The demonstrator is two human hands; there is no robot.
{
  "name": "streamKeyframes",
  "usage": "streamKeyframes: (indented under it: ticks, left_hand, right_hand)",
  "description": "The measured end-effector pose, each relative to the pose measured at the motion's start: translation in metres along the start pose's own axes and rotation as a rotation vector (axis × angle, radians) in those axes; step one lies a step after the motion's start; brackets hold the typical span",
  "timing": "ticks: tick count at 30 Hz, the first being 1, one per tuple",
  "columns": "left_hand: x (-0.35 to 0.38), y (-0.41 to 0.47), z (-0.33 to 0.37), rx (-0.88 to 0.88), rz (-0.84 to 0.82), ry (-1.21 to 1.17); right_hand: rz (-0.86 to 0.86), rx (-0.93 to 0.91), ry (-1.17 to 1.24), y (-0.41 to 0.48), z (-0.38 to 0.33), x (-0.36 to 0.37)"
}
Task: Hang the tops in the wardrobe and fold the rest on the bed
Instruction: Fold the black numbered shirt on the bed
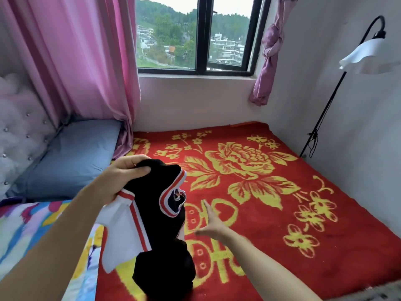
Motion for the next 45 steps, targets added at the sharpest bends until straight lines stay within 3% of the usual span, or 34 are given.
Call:
streamKeyframes:
  ticks: [3,10,15,18,23,26,29,31,36,40,45]
  left_hand:
    - [0.001,-0.012,0.033,0.057,0.018,0.025]
    - [0.008,-0.046,0.080,0.143,0.087,0.060]
    - [0.017,-0.076,0.100,0.183,0.250,0.078]
    - [0.001,-0.096,0.090,0.139,0.439,0.063]
    - [-0.020,-0.137,0.054,-0.012,0.639,0.500]
    - [-0.011,-0.150,0.032,-0.132,0.697,0.801]
    - [0.004,-0.163,0.027,-0.123,0.753,0.957]
    - [0.013,-0.174,0.030,-0.062,0.837,0.928]
    - [0.043,-0.190,0.047,0.136,1.000,0.460]
    - [0.071,-0.184,0.068,0.229,0.945,0.555]
    - [0.064,-0.178,0.042,0.124,0.876,0.642]
  right_hand:
    - [0.054,0.003,0.005,0.013,-0.003,-0.008]
    - [-0.171,-0.157,-0.151,0.022,-0.038,0.026]
    - [-0.291,-0.262,-0.117,-0.001,-0.050,0.031]
    - [-0.298,-0.195,0.020,-0.016,-0.026,-0.004]
    - [-0.057,-0.201,0.231,-0.052,0.001,-0.111]
    - [0.128,-0.284,0.225,-0.076,0.001,-0.167]
    - [0.243,-0.396,0.232,-0.112,-0.010,-0.209]
    - [0.332,-0.525,0.156,-0.143,-0.025,-0.234]
    - [0.569,-0.716,0.207,-0.214,-0.046,-0.285]
    - [0.719,-0.747,0.318,-0.240,-0.048,-0.313]
    - [0.879,-0.663,0.227,-0.235,-0.025,-0.316]
Point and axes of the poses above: each hand's wrist, its own y-axis towards the middle knuckle, its own x-axis out of the palm, z = x × y, the point moved 8 cm from there along y, towards the middle knuckle, and after that the axes turned 1 degree about y, right-handed, at the moved point
